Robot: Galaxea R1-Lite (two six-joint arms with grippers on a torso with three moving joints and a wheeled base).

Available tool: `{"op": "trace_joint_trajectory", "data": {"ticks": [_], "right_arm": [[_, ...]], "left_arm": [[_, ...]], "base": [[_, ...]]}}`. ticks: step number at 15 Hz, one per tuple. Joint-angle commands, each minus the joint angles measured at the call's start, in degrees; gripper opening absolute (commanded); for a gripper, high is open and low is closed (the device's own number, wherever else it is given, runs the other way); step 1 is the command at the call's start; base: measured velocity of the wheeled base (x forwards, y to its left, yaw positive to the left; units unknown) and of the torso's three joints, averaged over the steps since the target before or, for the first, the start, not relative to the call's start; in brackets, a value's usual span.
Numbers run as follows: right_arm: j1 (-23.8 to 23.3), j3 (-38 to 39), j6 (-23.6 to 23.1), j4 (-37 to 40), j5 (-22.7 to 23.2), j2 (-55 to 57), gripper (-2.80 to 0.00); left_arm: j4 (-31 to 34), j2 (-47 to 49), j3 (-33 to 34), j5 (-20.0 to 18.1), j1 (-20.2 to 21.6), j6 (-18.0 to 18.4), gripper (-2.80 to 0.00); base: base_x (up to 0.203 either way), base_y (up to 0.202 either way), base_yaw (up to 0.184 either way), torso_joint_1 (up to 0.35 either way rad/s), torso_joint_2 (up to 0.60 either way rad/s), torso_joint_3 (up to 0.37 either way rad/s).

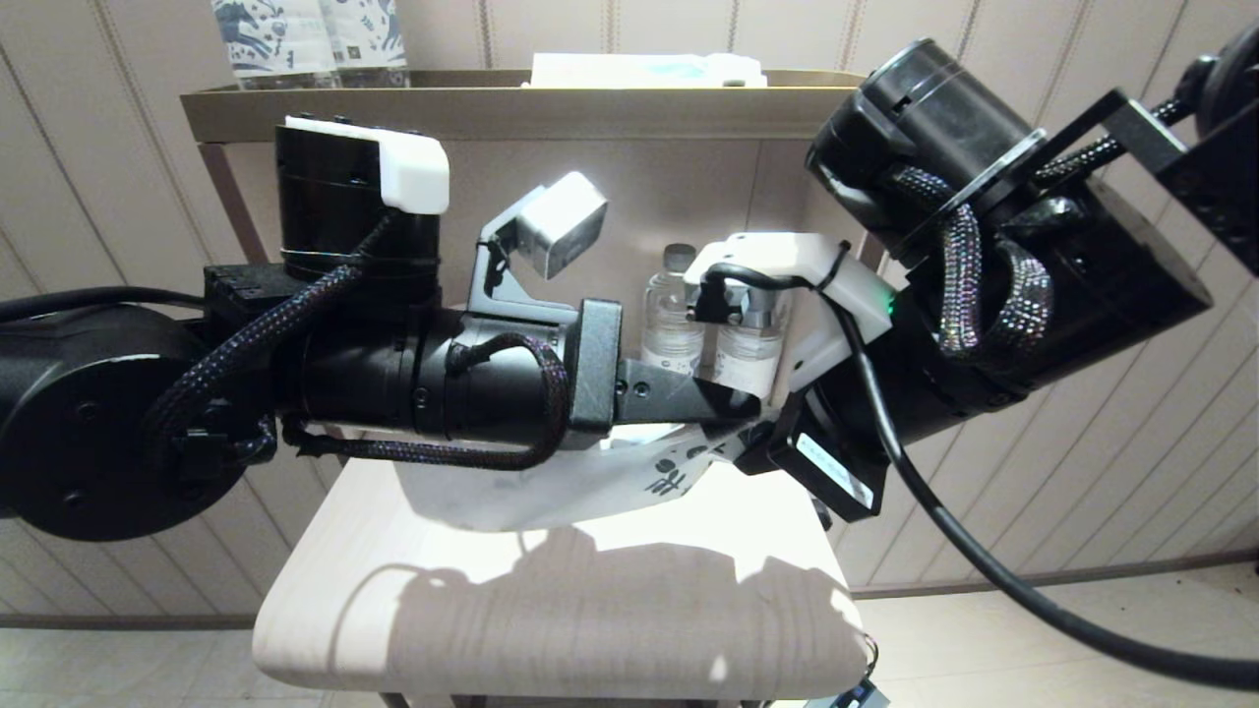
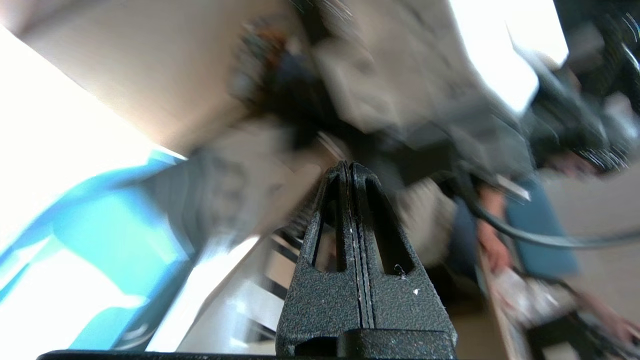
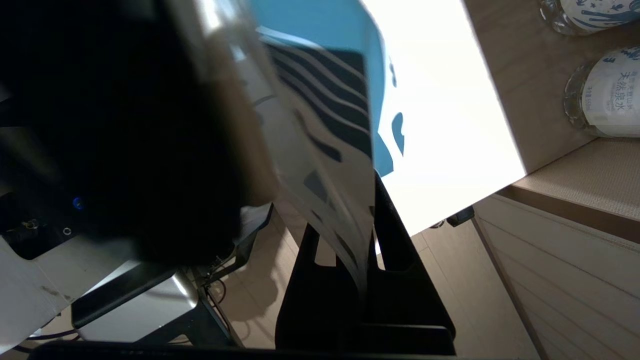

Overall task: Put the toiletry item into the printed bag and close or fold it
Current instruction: Hand it to the other hand

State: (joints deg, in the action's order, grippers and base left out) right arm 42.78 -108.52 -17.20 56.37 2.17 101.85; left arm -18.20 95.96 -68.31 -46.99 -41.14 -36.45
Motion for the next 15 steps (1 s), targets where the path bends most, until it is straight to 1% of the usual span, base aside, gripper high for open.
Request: {"op": "trace_joint_trajectory", "data": {"ticks": [1,3,4,9,12,13,14,15], "right_arm": [[0.1,0.1,-0.1,0.3,0.0,-0.4,-2.80],[0.2,0.0,-0.1,0.3,0.0,-0.5,-2.80],[0.3,0.0,-0.1,0.3,0.0,-0.9,-2.80],[0.5,-0.2,-0.1,0.3,-0.1,-0.8,-2.80],[0.4,-0.6,-0.1,0.3,-0.2,-0.4,-2.80],[0.4,-0.7,-0.2,0.2,-0.2,-0.4,-2.80],[0.0,-0.9,-0.1,-0.5,-0.2,-0.6,-2.80],[0.0,-1.0,0.1,-2.0,-0.2,-0.8,-2.80]], "left_arm": [[-0.5,1.2,-0.8,-0.3,3.1,0.2,-2.80],[-0.5,1.4,-2.0,-0.4,6.3,0.8,-2.80],[-0.5,1.2,-2.4,-0.5,6.7,0.9,-2.80],[-0.1,-0.3,-2.3,-0.8,6.7,0.8,-2.80],[1.0,-3.9,-1.3,-2.6,6.5,0.7,-2.80],[1.0,-4.0,-1.8,-2.7,6.6,0.6,-2.80],[0.9,-3.9,-2.5,-2.6,7.3,0.5,-2.80],[1.0,-3.9,-3.5,-2.6,10.2,0.6,-2.80]], "base": [[0.000,0.000,0.000,0.000,0.00,0.000],[0.000,0.000,0.000,0.000,0.00,0.000],[0.000,0.000,0.000,0.000,0.00,0.000],[0.000,0.000,0.000,0.000,0.00,0.000],[0.000,0.000,0.000,0.000,0.00,0.000],[0.000,0.000,0.000,0.000,0.00,0.000],[0.000,0.000,0.000,0.000,0.00,0.000],[0.000,0.000,0.000,0.000,0.00,0.000]]}}
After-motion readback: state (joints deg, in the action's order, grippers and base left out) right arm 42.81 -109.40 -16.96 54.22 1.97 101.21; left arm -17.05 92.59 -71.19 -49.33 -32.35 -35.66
